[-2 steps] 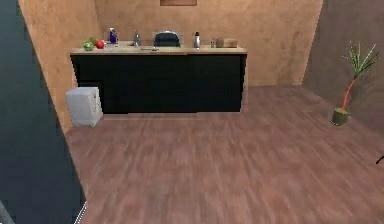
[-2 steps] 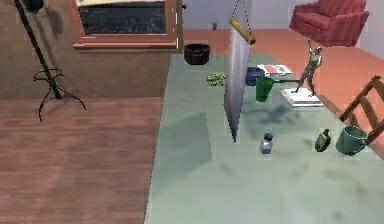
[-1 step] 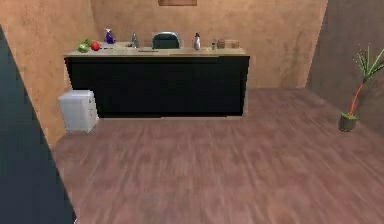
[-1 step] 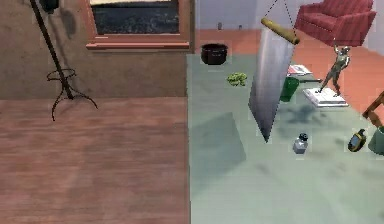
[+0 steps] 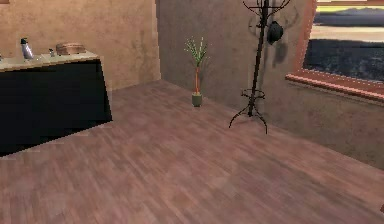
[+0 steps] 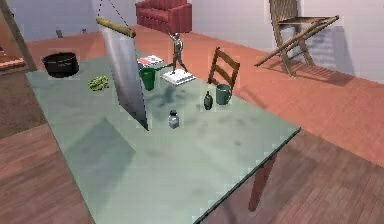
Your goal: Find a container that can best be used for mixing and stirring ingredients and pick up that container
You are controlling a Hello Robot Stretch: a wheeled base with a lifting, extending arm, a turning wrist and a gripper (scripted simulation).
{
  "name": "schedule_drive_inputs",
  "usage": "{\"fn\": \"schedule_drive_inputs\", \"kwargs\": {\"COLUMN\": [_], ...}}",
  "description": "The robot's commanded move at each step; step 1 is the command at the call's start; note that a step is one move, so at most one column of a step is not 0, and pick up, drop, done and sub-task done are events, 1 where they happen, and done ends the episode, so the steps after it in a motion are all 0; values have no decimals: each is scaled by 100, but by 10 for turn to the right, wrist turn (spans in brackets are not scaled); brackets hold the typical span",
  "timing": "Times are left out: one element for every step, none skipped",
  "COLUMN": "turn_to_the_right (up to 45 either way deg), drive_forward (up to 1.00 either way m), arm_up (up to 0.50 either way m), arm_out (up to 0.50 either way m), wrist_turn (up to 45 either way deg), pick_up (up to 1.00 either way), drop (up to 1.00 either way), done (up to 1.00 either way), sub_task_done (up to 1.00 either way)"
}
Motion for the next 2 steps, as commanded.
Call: {"fn": "schedule_drive_inputs", "kwargs": {"turn_to_the_right": [0, 420], "drive_forward": [15, 0], "arm_up": [0, 0], "arm_out": [0, 0], "wrist_turn": [0, 0], "pick_up": [0, 0], "drop": [0, 0], "done": [0, 0], "sub_task_done": [0, 0]}}
